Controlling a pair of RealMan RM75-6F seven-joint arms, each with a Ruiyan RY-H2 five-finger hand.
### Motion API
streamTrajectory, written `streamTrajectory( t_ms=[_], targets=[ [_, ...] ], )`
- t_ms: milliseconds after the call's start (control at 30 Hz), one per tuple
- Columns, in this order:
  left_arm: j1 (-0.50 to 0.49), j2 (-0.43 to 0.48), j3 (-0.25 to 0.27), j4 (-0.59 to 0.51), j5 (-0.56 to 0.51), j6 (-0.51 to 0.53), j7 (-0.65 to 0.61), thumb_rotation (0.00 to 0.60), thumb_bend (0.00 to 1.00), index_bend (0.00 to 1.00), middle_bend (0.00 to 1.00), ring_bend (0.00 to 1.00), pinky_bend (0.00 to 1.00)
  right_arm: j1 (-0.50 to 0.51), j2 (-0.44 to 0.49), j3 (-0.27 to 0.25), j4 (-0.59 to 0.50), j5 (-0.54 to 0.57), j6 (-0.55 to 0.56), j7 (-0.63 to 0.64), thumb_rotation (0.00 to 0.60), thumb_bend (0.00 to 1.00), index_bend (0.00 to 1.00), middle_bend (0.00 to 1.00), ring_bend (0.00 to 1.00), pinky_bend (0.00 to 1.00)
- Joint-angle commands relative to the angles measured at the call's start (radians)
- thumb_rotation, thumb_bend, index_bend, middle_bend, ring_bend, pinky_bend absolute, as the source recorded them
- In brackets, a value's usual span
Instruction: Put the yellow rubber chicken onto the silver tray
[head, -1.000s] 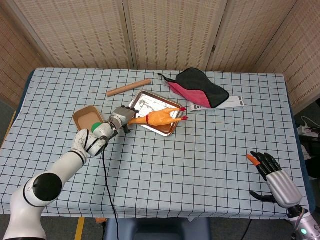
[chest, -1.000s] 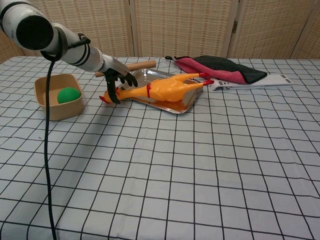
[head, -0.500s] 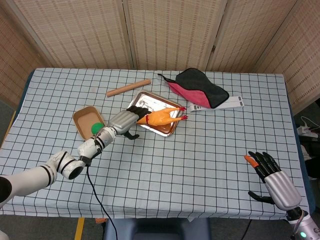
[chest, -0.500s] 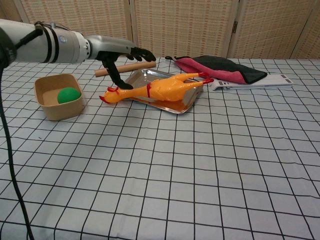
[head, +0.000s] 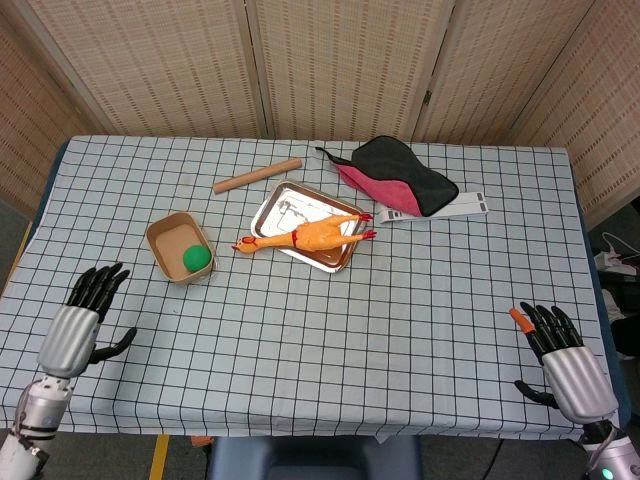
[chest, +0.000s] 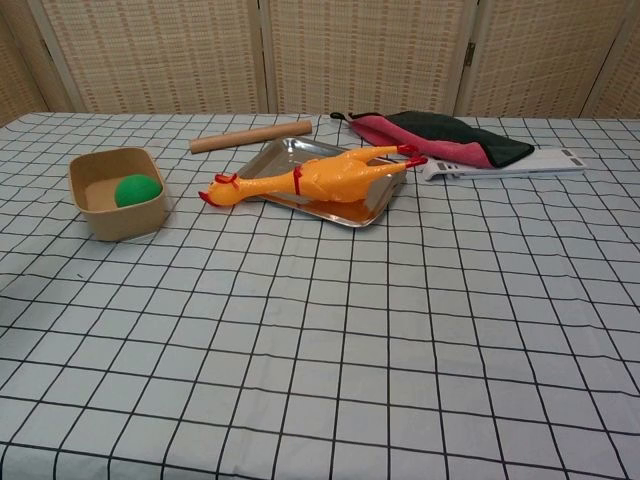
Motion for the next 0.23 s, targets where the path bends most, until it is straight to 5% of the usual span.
streamTrajectory(
  t_ms=[33, 233],
  targets=[
    [0.121, 0.011, 0.093, 0.084, 0.072, 0.059, -0.025, 0.600, 0.31, 0.00, 0.00, 0.00, 0.00, -0.035, -0.002, -0.021, 0.036, -0.041, 0.047, -0.010, 0.600, 0.06, 0.00, 0.00, 0.00, 0.00],
    [0.158, 0.045, 0.080, 0.038, 0.122, 0.094, -0.005, 0.600, 0.31, 0.00, 0.00, 0.00, 0.00, -0.057, 0.007, -0.022, 0.038, -0.089, 0.115, 0.014, 0.600, 0.06, 0.00, 0.00, 0.00, 0.00]
  ],
)
